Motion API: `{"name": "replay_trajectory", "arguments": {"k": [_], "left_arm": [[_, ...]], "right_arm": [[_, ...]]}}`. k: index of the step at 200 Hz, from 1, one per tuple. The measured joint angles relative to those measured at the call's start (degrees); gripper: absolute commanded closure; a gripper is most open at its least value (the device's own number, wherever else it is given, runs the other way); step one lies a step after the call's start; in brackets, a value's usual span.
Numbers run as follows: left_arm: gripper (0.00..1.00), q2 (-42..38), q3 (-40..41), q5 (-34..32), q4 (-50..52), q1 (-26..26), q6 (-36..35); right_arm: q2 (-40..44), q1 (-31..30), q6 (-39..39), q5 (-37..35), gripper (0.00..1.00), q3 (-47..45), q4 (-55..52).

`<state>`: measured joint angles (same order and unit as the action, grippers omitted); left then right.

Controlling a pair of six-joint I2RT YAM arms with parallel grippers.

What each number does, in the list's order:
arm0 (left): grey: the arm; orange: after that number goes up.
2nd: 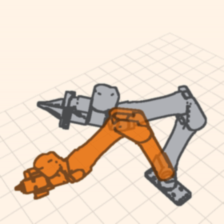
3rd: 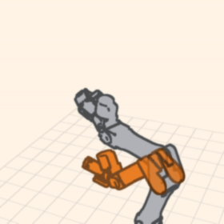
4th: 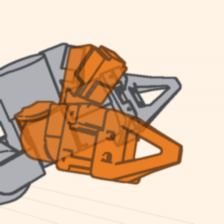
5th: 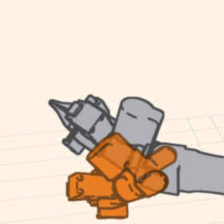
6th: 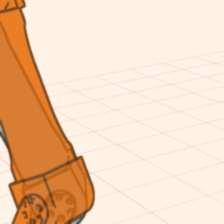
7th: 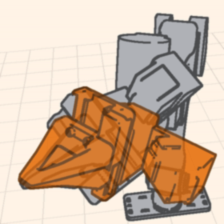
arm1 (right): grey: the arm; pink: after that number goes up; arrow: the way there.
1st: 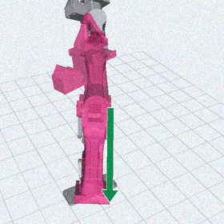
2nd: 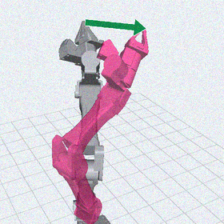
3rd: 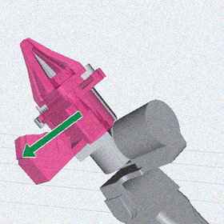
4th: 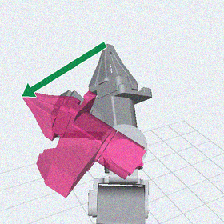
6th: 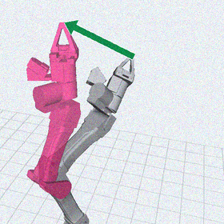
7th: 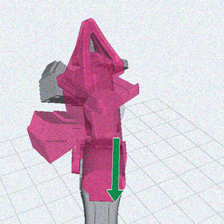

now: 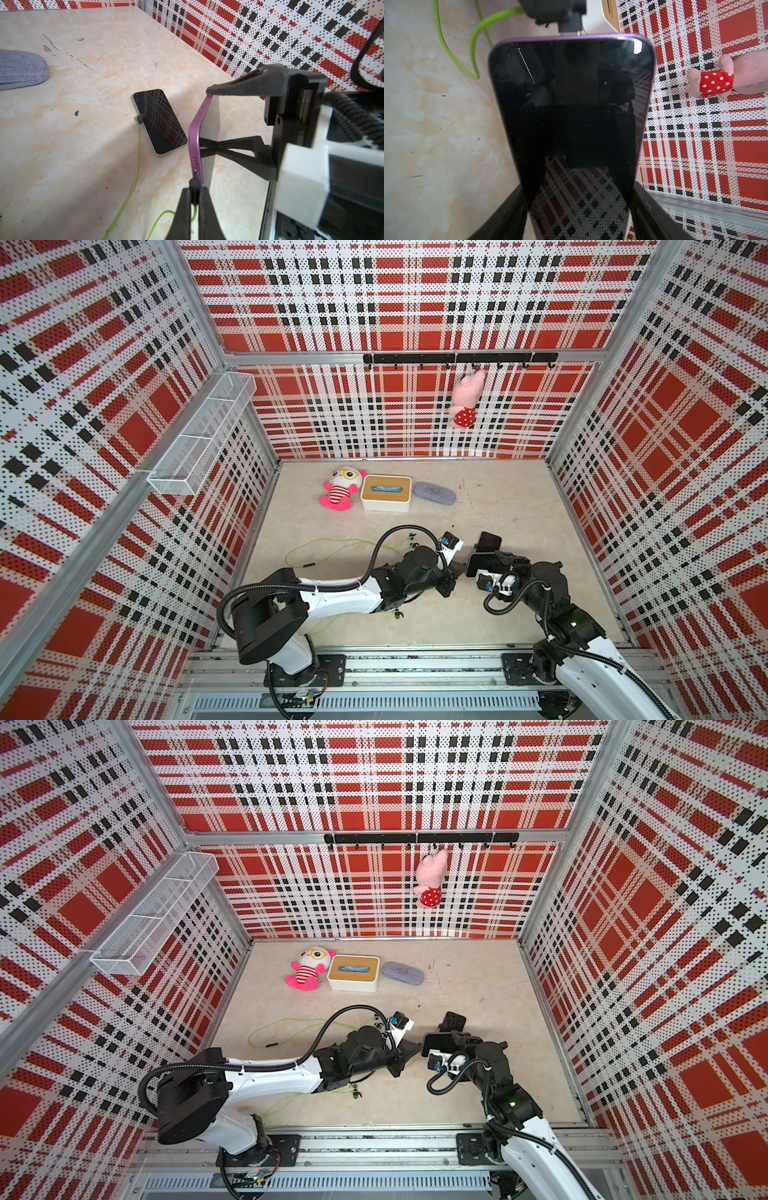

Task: Plug wired earphones into phones
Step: Insert the wired earphone into the phone.

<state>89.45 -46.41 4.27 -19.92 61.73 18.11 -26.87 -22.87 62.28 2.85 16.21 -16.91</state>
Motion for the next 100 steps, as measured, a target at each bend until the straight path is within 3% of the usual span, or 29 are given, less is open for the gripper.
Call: {"name": "replay_trajectory", "arguments": {"k": [100], "left_arm": [[0.97,1.95,-1.2,3.1,-0.7,-0.63,1.42]], "right_arm": [[-0.28,-0.26,2.36,-2.84,0.8,3.93,-6.58]]}}
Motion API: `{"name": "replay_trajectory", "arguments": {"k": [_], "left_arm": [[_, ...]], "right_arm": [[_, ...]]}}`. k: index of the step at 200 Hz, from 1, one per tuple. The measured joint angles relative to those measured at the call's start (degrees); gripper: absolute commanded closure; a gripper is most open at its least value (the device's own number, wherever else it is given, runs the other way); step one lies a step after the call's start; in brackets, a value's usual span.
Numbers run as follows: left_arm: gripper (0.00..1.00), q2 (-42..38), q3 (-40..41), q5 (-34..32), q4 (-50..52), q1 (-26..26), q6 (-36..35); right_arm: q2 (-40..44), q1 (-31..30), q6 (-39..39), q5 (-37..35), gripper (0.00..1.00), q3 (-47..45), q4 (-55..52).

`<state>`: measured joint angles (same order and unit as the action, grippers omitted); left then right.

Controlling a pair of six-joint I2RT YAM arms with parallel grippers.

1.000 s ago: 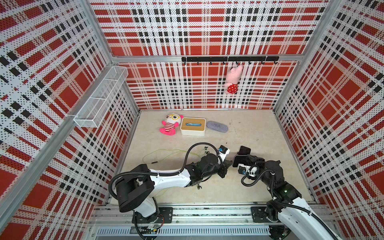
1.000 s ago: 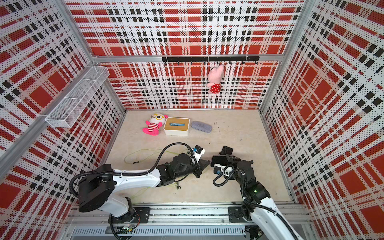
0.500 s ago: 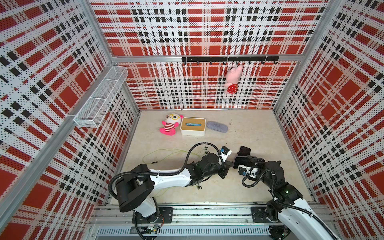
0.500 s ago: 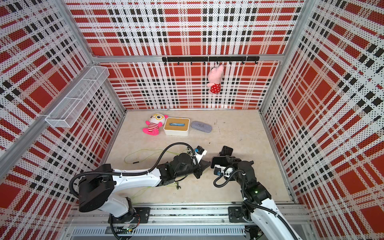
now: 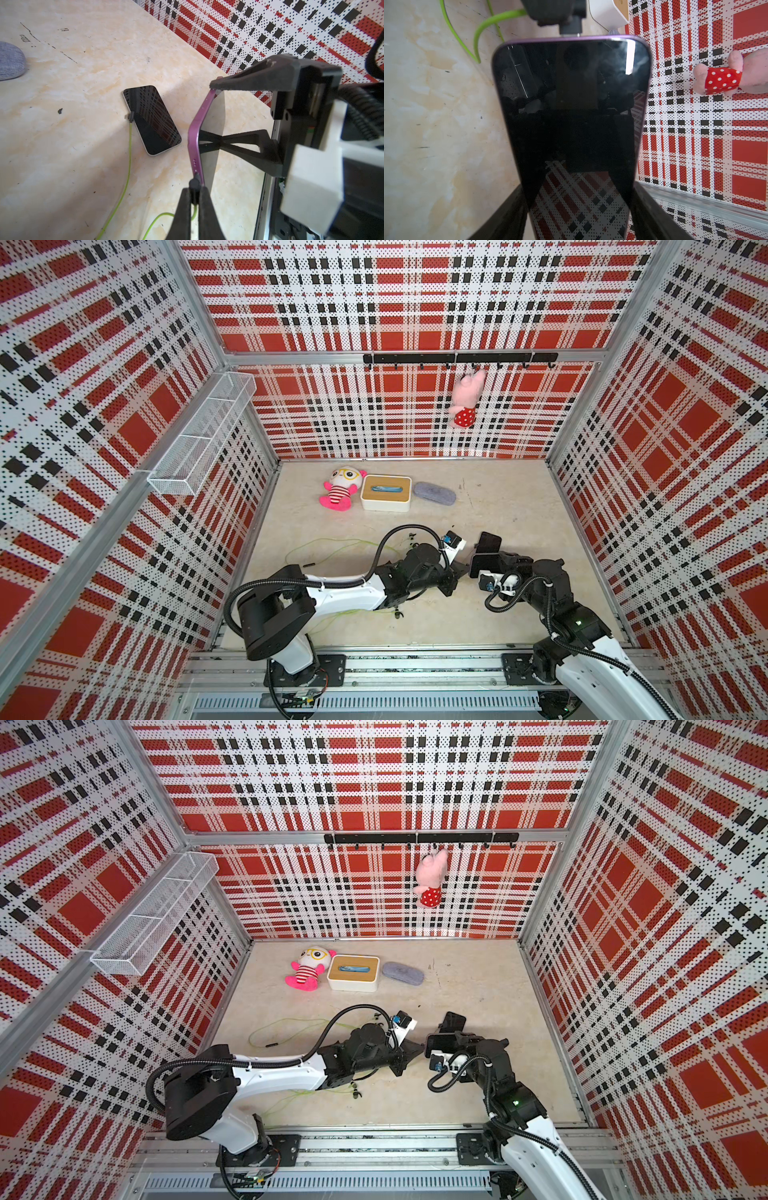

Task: Plug wired earphones into phones
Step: Insert the wired earphone into the phone, then place the phone at the center of the board.

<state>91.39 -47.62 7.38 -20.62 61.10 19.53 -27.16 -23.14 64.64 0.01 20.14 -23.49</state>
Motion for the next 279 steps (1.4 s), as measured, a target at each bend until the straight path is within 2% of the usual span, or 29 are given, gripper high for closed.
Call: {"name": "replay_trajectory", "arguments": {"k": [33,63,89,109,137,183,231,279], "left_arm": [[0.91,0.35,0.0,0.26,-0.68,-0.07,0.87],[0.64,0.26,0.48,1.73,-1.73,-0.44,1.14],[0.46,-2.29,2.71,2.32,-2.71,-0.87,1.01],[0.38,-5.88,5.44,2.27,-3.28,-2.1,0.59],[0.33,-12.44,10.14,1.57,-3.82,-5.84,0.02],[0.31,-21.44,17.75,-2.97,-6.99,-8.07,-1.95],[0.31,-22.45,21.77,-3.37,-7.65,-10.62,-3.32],[0.31,-23.93,22.21,-3.37,-7.72,-10.62,-4.48]], "right_arm": [[0.0,-0.13,-0.02,-0.55,0.81,0.07,-0.48],[0.02,-1.44,0.28,1.16,0.8,0.79,-1.16],[0.07,-2.51,0.52,2.73,0.82,1.9,-2.45],[0.09,-2.45,0.7,2.56,0.84,1.92,-4.79],[-1.22,-0.13,0.79,2.54,0.84,2.34,-9.68],[-11.37,9.27,2.29,2.47,0.86,6.47,-17.57],[-22.16,12.35,4.72,1.92,0.87,6.43,-21.29],[-29.7,14.45,6.4,0.11,0.79,6.43,-23.54]]}}
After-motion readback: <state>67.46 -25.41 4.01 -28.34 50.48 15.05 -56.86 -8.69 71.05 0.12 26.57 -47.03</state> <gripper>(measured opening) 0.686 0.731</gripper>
